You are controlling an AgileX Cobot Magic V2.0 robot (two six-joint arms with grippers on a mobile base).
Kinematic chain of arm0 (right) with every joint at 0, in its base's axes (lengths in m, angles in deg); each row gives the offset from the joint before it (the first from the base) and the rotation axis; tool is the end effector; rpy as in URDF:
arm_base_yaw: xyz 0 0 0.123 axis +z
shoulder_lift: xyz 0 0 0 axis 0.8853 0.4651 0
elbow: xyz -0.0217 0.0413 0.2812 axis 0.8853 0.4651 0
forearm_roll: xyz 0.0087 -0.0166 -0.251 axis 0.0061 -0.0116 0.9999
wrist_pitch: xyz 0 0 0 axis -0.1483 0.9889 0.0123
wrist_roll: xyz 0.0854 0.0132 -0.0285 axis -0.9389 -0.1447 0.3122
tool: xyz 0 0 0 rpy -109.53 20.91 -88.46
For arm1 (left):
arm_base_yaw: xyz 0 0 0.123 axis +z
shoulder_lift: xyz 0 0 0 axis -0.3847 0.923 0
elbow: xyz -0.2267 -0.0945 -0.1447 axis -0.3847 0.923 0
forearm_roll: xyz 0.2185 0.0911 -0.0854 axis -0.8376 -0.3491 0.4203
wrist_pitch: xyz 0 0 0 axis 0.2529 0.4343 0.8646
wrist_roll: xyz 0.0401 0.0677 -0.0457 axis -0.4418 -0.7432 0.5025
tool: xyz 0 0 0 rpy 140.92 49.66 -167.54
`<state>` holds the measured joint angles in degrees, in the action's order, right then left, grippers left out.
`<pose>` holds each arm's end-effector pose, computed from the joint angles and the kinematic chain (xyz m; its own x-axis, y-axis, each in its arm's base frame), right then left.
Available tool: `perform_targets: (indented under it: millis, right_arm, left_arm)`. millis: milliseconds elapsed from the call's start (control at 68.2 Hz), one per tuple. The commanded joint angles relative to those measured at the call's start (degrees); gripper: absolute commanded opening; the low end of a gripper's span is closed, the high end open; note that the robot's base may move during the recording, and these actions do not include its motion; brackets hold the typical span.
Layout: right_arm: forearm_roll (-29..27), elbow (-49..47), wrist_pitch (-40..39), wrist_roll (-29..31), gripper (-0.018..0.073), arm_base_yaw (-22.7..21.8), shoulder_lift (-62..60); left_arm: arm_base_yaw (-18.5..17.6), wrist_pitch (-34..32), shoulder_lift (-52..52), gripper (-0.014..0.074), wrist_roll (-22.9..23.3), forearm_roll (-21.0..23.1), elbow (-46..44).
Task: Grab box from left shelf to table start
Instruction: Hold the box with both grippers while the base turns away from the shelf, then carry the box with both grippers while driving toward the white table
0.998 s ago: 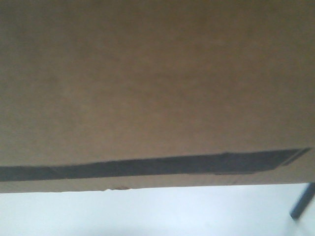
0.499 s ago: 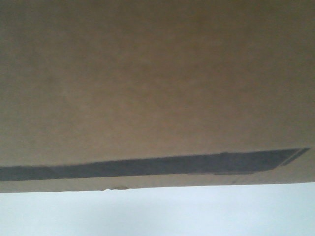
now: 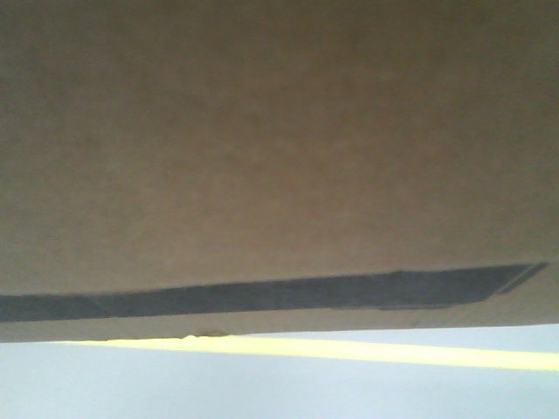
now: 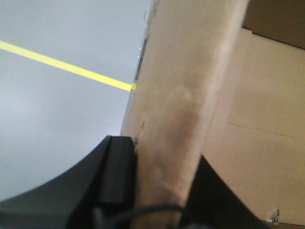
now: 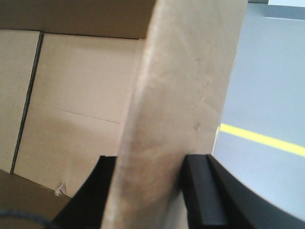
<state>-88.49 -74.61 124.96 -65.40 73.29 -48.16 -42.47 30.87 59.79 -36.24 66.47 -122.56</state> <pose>0.0384 0.0300 0.3978 -0.3798 0.0570 -0.9233 -0.3622 0.9093 0.2051 0.0191 0.0020 0.3946 -0.4759 -0.2373 -0.8469 0.0830 0.9465 -0.3119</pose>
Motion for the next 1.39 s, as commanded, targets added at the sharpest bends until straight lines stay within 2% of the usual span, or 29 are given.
perform_targets:
  millis: [0,1379]
  right_arm:
    - [3.0,-1.6,-9.0,1.5,0.0059,-0.3,0.6]
    - [3.0,-1.6,-9.0,1.5,0.0059,-0.3,0.7]
  left_arm:
    - [-1.2,-8.1,-0.1,-0.0093,-6.0,3.7,-2.3]
    - [-1.2,-8.1,-0.1,-0.0093,-6.0,3.7,-2.3]
